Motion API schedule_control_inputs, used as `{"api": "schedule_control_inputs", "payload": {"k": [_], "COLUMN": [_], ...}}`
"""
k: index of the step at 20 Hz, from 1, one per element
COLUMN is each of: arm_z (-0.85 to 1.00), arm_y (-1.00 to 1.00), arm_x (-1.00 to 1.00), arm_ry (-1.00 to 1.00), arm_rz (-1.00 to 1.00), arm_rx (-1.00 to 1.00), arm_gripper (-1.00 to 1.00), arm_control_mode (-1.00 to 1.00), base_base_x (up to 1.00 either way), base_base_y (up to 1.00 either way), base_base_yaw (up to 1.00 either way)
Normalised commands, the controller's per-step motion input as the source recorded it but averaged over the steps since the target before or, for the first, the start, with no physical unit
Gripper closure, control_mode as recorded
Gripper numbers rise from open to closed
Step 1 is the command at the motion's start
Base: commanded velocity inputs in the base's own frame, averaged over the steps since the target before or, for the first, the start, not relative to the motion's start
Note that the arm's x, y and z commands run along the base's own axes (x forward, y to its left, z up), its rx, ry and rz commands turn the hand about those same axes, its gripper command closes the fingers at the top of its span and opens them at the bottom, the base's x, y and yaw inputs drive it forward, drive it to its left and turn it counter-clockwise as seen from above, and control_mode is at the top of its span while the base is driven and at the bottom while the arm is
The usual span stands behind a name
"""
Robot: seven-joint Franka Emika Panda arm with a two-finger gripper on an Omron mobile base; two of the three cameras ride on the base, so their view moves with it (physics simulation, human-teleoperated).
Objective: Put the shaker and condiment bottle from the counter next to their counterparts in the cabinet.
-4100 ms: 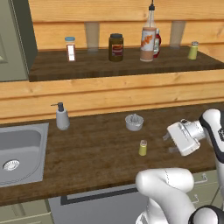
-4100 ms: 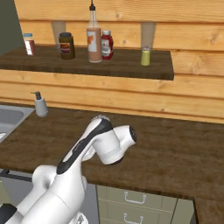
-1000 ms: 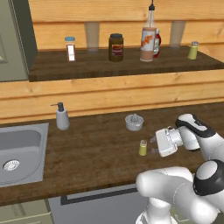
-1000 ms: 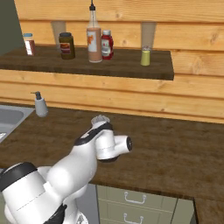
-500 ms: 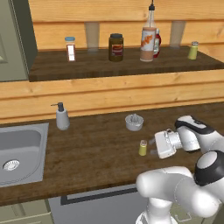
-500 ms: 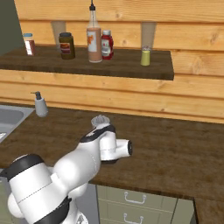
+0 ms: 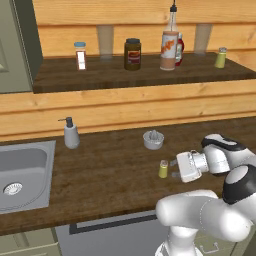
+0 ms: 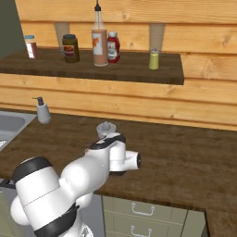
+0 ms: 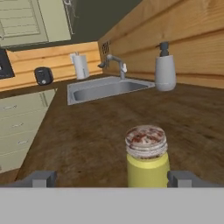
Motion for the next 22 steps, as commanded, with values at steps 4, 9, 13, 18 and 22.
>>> {"api": "schedule_control_inputs", "payload": {"k": [4, 9, 13, 18, 22], "arm_z": [0.0, 0.0, 0.0, 0.0, 0.0], "arm_y": [0.05, 0.07, 0.04, 0.03, 0.14], "arm_x": [0.07, 0.01, 0.0, -0.15, 0.02], "arm_ry": [0.0, 0.0, 0.0, -0.03, -0.01], "arm_rz": [0.0, 0.0, 0.0, 0.0, 0.0], "arm_rx": [0.03, 0.01, 0.0, 0.0, 0.0], "arm_gripper": [-1.0, -1.0, -1.0, -1.0, -1.0], "arm_control_mode": [-1.0, -1.0, -1.0, -1.0, -1.0], "base_base_x": [0.0, 0.0, 0.0, 0.0, 0.0], "base_base_y": [0.0, 0.0, 0.0, 0.0, 0.0], "base_base_yaw": [0.0, 0.0, 0.0, 0.0, 0.0]}}
